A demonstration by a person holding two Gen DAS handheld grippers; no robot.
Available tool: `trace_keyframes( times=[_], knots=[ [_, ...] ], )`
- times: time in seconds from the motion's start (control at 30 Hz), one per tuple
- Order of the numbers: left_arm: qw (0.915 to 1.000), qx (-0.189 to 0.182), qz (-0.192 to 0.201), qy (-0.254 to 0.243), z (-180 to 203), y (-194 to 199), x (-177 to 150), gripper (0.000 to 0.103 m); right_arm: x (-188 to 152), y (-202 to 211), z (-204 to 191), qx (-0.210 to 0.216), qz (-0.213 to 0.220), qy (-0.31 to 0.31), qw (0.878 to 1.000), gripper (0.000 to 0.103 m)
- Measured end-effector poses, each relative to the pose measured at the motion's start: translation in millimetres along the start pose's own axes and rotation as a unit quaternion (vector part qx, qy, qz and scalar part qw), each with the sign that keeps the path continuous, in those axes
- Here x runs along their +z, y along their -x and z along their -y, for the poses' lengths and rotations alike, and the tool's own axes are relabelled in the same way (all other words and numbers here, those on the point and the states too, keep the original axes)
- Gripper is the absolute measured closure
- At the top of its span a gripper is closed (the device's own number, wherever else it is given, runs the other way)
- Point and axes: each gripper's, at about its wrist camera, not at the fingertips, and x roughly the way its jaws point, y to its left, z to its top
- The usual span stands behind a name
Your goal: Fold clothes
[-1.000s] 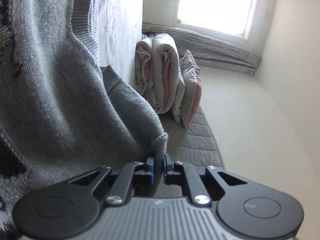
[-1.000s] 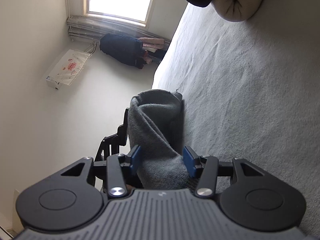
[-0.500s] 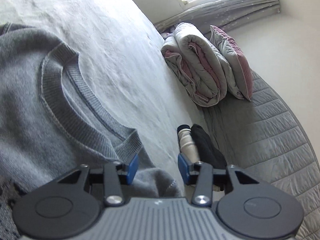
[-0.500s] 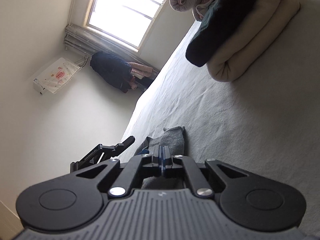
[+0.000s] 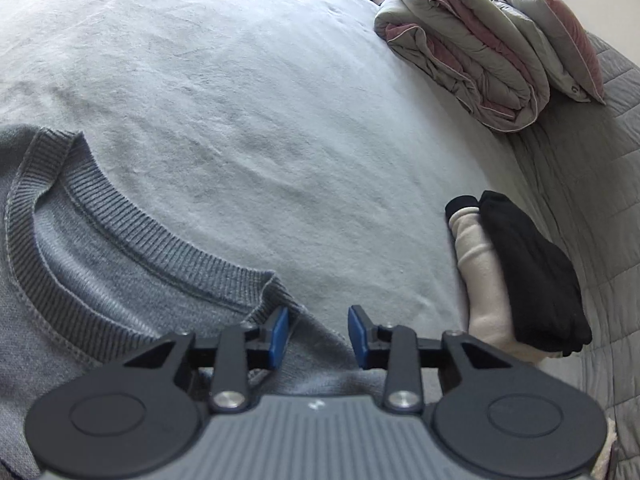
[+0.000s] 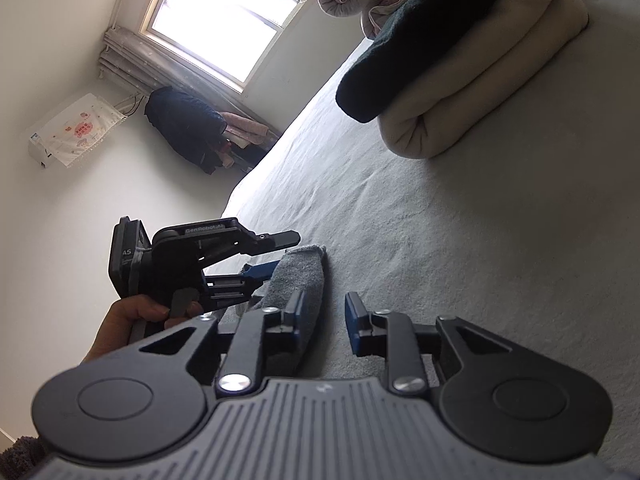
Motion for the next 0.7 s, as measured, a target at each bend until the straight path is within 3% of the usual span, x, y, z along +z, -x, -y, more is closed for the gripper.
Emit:
trace_keyframes(
  times=[0.1,0.3,0.47,0.7],
  knots=[
    [0.9985,0.050,0.000,-0.023,9.1,-3.8,0.3,0.094,-2.4,-7.5,-8.7,-0.008,-0.002,0.023,1.000,0.058],
    [0.9945,0.073,0.004,-0.075,17.9,-4.0,-0.8,0.100,-4.8,-12.4,-9.8,-0.024,-0.011,0.044,0.999,0.058],
    [0.9980,0.006,0.060,-0.020,-7.2,21.2,-6.8,0.102,-6.1,-16.9,-10.4,-0.022,-0.017,0.049,0.998,0.058],
    [0.9913,-0.050,0.117,0.034,-63.6,75.7,-25.5,0.102,-6.3,-19.3,-7.4,-0.016,-0.037,0.061,0.997,0.058]
  ],
)
